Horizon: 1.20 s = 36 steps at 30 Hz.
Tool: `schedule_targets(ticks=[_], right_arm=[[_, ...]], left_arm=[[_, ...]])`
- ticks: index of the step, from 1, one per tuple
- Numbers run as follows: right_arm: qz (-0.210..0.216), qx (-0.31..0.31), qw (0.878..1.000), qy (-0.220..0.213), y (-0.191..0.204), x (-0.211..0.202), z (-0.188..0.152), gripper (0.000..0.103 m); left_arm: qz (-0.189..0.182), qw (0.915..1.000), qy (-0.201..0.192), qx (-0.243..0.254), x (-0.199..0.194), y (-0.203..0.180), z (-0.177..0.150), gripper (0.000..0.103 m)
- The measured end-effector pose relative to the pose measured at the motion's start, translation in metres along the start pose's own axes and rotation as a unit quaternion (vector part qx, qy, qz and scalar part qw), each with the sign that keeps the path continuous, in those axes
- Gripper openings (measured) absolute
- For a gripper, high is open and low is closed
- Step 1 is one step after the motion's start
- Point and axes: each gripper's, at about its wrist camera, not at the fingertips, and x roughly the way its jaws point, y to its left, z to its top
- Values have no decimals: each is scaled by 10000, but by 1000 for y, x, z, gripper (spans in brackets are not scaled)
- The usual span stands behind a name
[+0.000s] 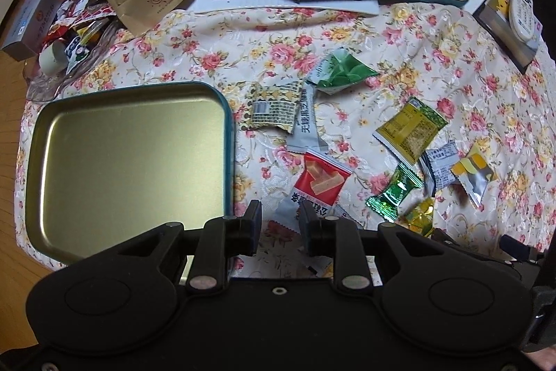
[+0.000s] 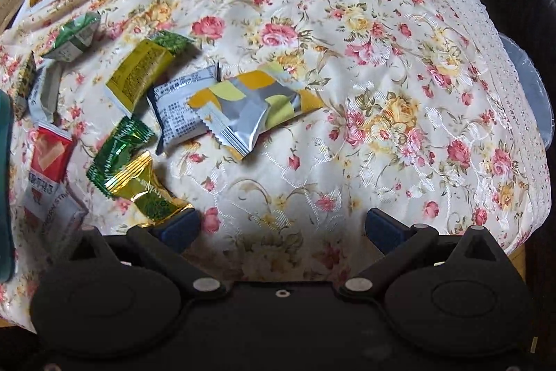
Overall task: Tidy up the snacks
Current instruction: 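Move the right tool toward the silver-and-yellow snack packet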
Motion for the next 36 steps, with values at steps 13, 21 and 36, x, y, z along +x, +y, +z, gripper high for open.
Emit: schedule_targets(ticks=[13,21,36], right_arm=[[198,585,9980,-130,-20,1,22,103],[386,827,9958,76,-31,25,53,103],[157,512,9986,0,-24,31,44,103]], left_arm=[[-176,9992,72,-344,-2,10,12,33],[-242,9994,80,-245,-3,3,12,33],[-254,9995,150,-119,-1,-6,9,33]])
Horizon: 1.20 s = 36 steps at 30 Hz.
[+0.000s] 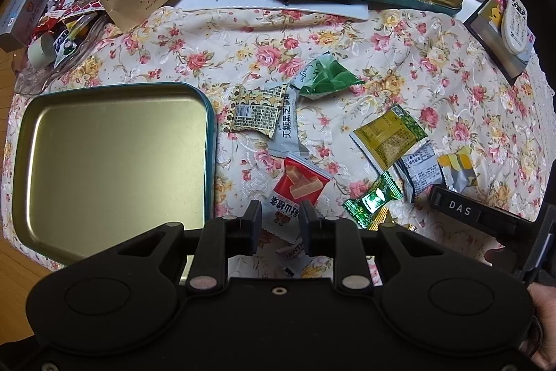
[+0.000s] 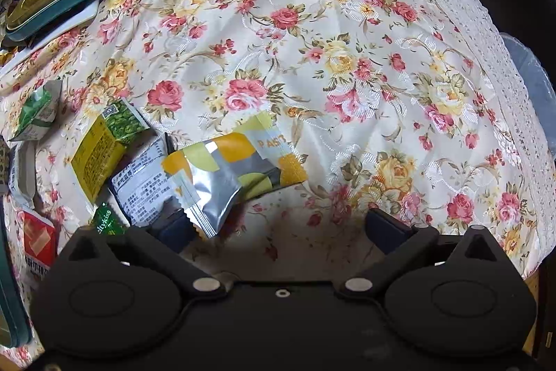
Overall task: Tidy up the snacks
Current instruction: 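Move the right tool toward the silver-and-yellow snack packet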
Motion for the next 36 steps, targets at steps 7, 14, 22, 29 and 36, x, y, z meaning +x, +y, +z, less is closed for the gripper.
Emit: schedule_targets(ticks=[7,14,22,29,36], right_arm=[[0,145,9998,-123,-1,-3,-6,103],[-61,406,9989,-221,-1,-8,-13,103],[-24,412,9990,-163,-1,-5,-8,103],[332,526,9980,-104,-6,-21,1,98],[506,1111,9918,-390,-23,-45,22,99]], left_arm=[[38,10000,1,-89,1,4,1,33],[31,10000,-4,-81,0,3,0,33],[16,10000,-14,-87,-1,3,1,33],[26,9996,-86,-267,-5,20,5,33],[104,9987,-196,-449,-9,30,11,33]])
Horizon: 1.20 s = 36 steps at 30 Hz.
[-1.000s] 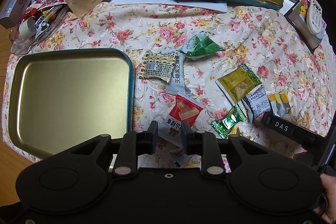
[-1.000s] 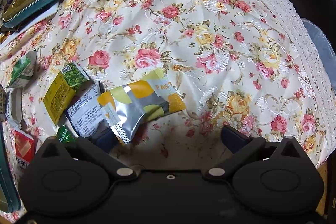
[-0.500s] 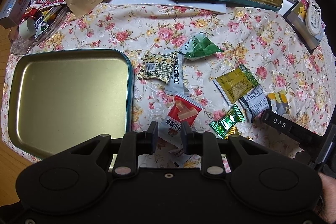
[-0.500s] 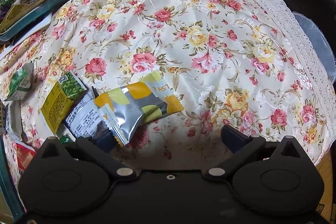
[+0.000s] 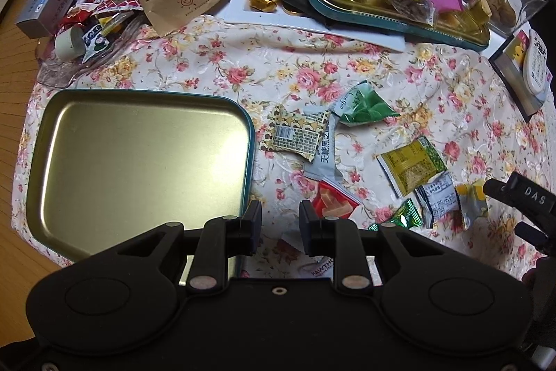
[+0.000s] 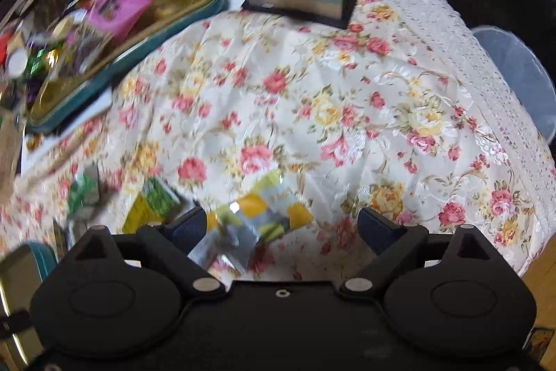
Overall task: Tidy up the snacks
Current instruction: 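Move the right tool toward the silver-and-yellow snack packet, then close the right gripper on the silver-and-yellow packet and lift it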
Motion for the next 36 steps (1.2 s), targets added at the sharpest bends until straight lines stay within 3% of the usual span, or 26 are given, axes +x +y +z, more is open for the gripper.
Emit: schedule_targets(ticks=[5,12,22,28,33,36], right_arm=[[88,460,9984,321,2,12,4,97],[-94,667,9952,710,9,30,-3,81],[-12,1190,9903,720,12,46,1,83],[-362,688,9959,452,31,49,3,79],[-560,1,9982,196,50,48,-4,58],[-537,-96,9985,86,53,46,-6,53]], left_arm=[[-36,10000,32,49,0,-1,-1,33],[-37,10000,25,59,-1,-1,-4,33],[5,9998,20,176,0,-6,-8,33],[-22,9997,-27,249,-4,-4,-11,33],[-26,9998,-34,186,-4,0,-10,33],[-36,9998,-23,175,-4,1,-9,33]])
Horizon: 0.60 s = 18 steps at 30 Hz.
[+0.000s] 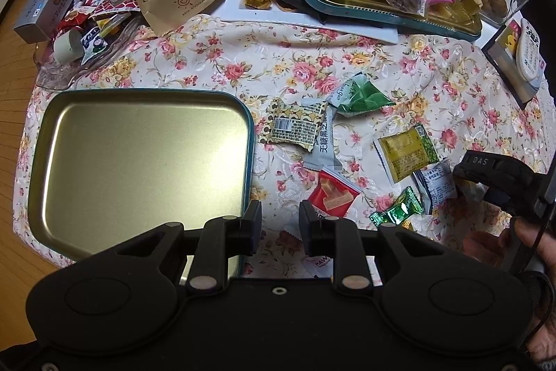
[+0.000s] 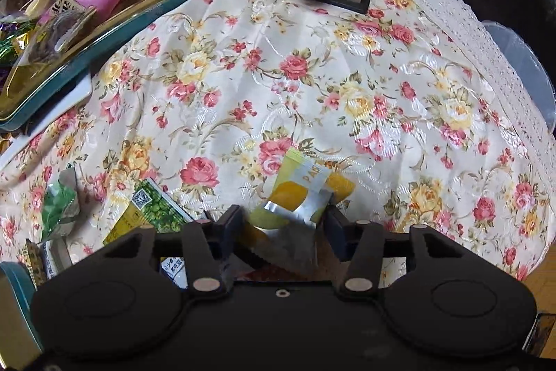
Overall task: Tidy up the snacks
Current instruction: 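Close the right gripper on the silver-and-yellow packet and lift it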
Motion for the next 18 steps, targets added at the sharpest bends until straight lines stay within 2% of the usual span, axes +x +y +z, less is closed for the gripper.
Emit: schedule_targets(ticks=[5,13,18], right_arm=[[210,181,9996,-13,-17,-14,0,48],[396,37,9981,-466,-27,-41,5,47],[682,-84,9964,-501,-28,-56,0,47]], left_arm=[[26,10000,-33,72,1,-5,-1,33],[70,9998,-19,185,9,-16,0,33],[-265,9996,73,27,14,-10,12,33]])
